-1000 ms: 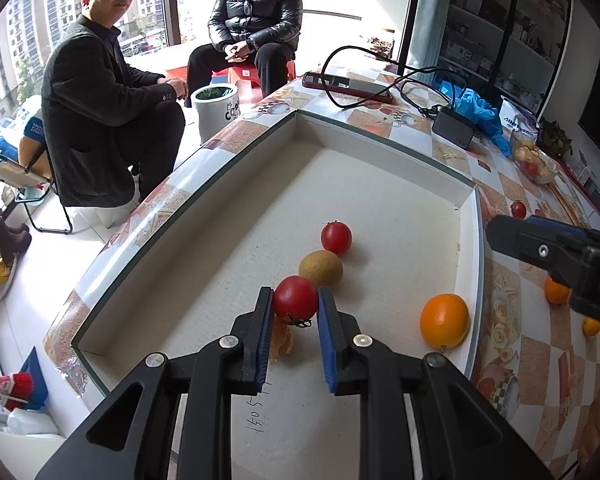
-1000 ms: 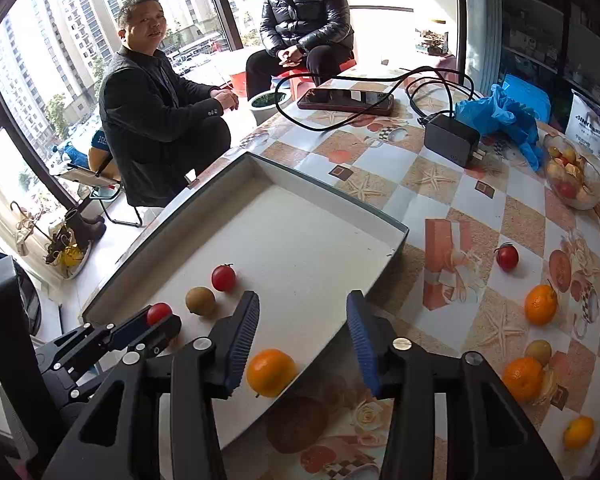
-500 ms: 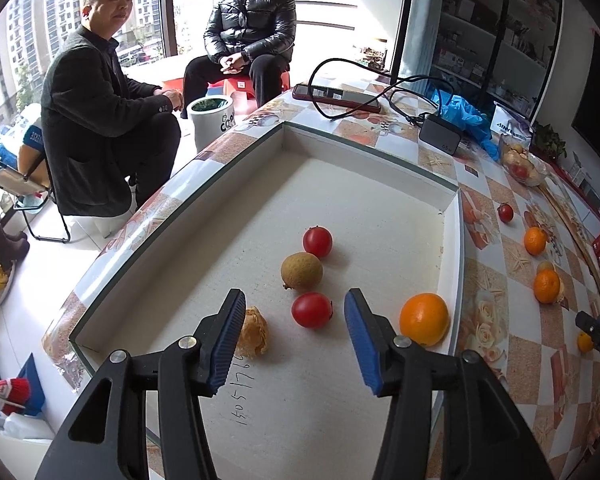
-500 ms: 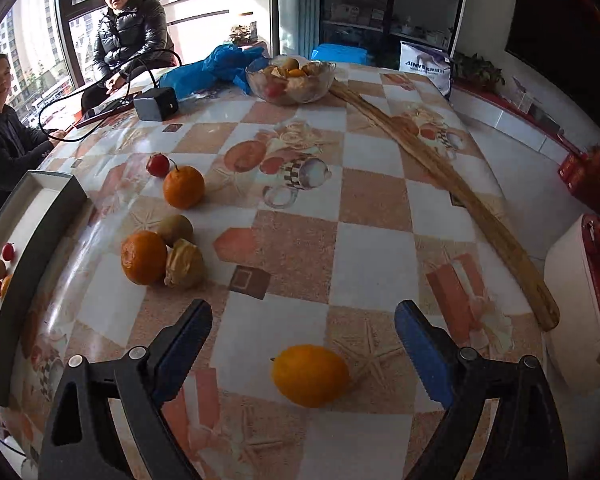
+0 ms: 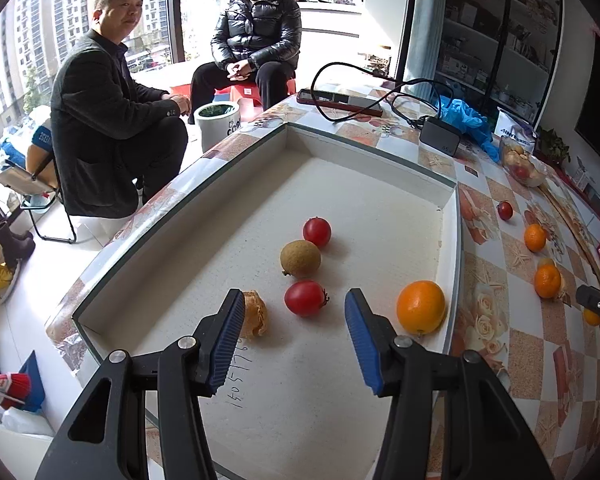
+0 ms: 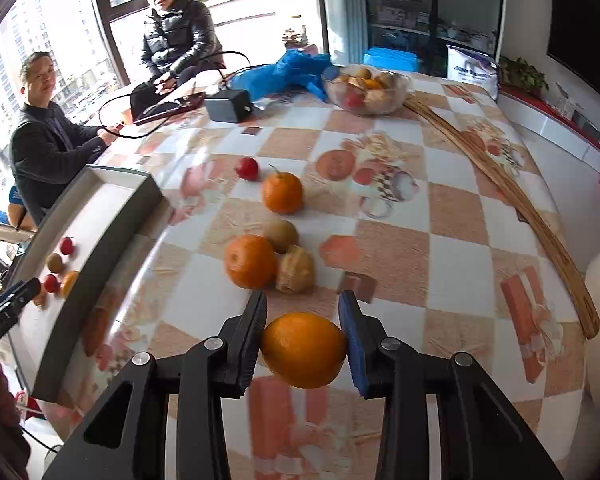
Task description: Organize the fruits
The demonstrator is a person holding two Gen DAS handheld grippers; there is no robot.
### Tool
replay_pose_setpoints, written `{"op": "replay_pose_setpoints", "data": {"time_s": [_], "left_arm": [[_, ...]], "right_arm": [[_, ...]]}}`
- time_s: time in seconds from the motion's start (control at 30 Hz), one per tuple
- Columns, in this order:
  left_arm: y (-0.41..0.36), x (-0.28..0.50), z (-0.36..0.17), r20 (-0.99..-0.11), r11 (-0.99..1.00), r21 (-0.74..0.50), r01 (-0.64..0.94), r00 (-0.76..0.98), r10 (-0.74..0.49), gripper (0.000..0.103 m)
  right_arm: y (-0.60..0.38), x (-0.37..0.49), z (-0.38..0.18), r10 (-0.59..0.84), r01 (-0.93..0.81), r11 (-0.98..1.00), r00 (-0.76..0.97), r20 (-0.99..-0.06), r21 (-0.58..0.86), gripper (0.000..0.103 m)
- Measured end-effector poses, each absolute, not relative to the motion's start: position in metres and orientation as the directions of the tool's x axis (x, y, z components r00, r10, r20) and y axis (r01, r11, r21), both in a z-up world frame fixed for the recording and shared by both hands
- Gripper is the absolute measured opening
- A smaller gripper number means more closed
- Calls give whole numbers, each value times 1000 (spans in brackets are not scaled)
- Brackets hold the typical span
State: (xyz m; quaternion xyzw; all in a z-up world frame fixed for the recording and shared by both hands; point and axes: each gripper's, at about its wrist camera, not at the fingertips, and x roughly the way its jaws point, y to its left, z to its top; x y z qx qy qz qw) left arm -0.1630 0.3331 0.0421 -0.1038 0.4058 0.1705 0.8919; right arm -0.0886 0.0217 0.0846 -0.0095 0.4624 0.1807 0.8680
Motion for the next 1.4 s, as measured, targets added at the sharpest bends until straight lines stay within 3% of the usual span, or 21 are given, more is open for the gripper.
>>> {"op": "replay_pose_setpoints", "data": {"time_s": [0.2, 0.5, 0.53, 0.6, 0.67, 0.83, 0.97, 1.2, 1.4], "left_arm": [[343, -170, 41, -707, 890, -97, -445, 661, 253, 73], [349, -168, 35, -731, 874, -105, -474, 633, 256, 73], [348, -167, 35, -735, 877, -102, -469, 630, 251, 73], [346, -166, 36, -745, 884, -89, -459, 620, 247, 73], [342, -162, 40, -753, 895, -70, -440, 611, 242, 74], [316, -155, 63, -742, 942, -46, -331, 643, 190, 74], [271, -136, 76, -753, 985, -55, -162, 654, 65, 74], [166, -85, 57, -806, 996, -30, 86, 587, -75, 75], [115, -48, 36, -824, 989, -19, 149, 557, -100, 75]], "right_arm": [[127, -76, 103, 518, -490, 814, 370, -771, 312, 39], [214, -68, 83, 575, -571, 735, 238, -783, 366, 39], [216, -67, 82, 575, -574, 732, 231, -785, 367, 41], [213, -67, 86, 568, -571, 741, 250, -784, 355, 65], [200, -67, 95, 569, -569, 749, 293, -768, 339, 74], [129, -64, 109, 489, -484, 834, 425, -762, 265, 74], [45, -62, 102, 367, -330, 919, 512, -777, 217, 74], [-70, -87, 56, 230, -146, 973, 497, -837, 181, 74], [-108, -111, 42, 209, -105, 978, 504, -838, 180, 74]]}}
